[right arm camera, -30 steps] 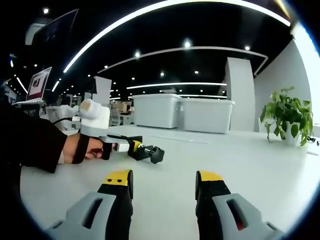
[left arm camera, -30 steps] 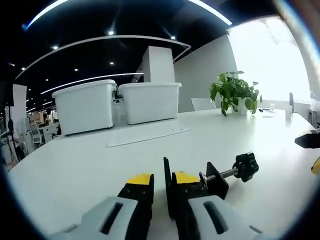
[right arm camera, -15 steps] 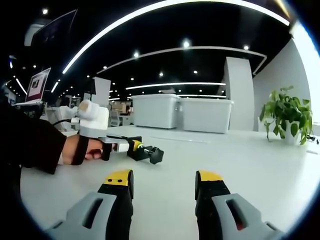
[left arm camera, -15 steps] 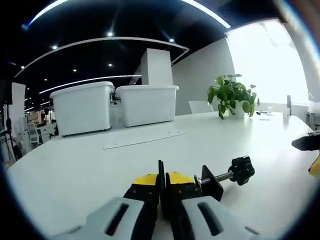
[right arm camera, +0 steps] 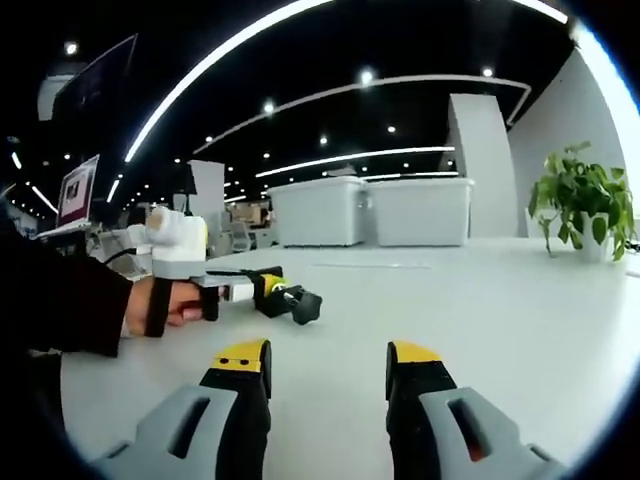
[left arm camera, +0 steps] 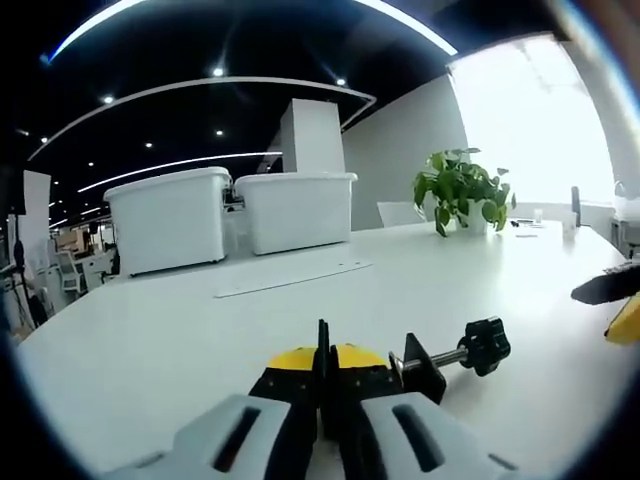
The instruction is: Clamp the fixed fixture on the desktop, loosen the retaining clip, secure it to the edge of the desk, and tighten the retaining clip.
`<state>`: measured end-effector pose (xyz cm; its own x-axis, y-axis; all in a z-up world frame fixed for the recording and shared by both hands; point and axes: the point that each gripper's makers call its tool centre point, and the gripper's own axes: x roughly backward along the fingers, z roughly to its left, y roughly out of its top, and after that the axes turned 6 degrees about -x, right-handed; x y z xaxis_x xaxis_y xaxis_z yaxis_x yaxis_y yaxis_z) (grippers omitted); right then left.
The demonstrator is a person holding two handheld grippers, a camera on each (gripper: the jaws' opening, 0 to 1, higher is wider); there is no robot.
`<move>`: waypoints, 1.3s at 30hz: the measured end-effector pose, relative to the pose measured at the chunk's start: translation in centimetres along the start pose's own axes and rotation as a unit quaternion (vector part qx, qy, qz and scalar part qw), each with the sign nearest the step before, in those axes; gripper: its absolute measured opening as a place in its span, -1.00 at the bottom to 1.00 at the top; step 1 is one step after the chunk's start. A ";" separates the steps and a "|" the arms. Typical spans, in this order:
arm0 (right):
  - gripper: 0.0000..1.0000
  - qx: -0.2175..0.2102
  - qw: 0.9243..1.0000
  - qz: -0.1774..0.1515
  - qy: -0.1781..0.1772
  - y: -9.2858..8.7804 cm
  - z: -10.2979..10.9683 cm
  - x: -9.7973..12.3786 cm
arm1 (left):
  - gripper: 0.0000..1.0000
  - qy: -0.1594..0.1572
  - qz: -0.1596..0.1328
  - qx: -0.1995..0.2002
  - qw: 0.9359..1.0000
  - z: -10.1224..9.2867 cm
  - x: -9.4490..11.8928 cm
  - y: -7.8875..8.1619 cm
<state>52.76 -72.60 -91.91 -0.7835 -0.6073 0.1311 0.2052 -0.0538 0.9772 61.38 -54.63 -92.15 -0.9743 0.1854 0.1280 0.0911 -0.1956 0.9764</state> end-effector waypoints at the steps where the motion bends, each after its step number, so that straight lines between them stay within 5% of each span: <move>1: -0.19 -0.020 1.000 0.001 0.007 0.3 0.2 0.1 | -0.92 -0.002 -0.001 -0.001 1.000 0.1 0.5 -0.1; 5: -0.17 -0.126 0.990 0.000 0.058 0.8 1.8 -1.4 | -0.92 -0.008 -0.002 -0.003 1.000 0.1 2.5 -0.5; 11: -0.16 -0.136 0.985 0.043 0.098 -0.4 4.7 -5.7 | -0.92 -0.011 -0.004 -0.006 1.000 0.8 3.2 -1.3; 16: -0.21 -0.166 0.979 0.058 0.103 -0.5 4.4 -8.3 | -0.91 -0.010 -0.009 -0.020 1.000 0.4 2.9 -0.9; 24: -0.38 -0.185 0.973 0.074 0.117 -0.8 5.5 -9.4 | -0.89 -0.011 -0.006 -0.045 0.999 0.4 2.6 -1.0; 27: -0.53 -0.213 0.964 0.087 0.131 -1.1 6.2 -9.5 | -0.88 -0.010 -0.008 -0.069 0.997 0.2 2.7 -0.9; 33: -0.59 -0.201 0.968 0.081 0.127 -0.8 6.2 -9.6 | -0.87 -0.014 -0.005 -0.076 0.997 0.6 2.8 -1.1; 39: -0.63 -0.003 0.990 0.048 0.131 -0.3 7.0 -9.3 | -0.87 -0.013 -0.004 -0.072 0.997 0.3 3.2 -0.9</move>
<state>55.85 -61.36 -92.21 -0.5808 -0.7951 0.1746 0.2747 0.0105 0.9615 58.23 -53.61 -92.60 -0.9689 0.2125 0.1268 0.0512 -0.3294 0.9428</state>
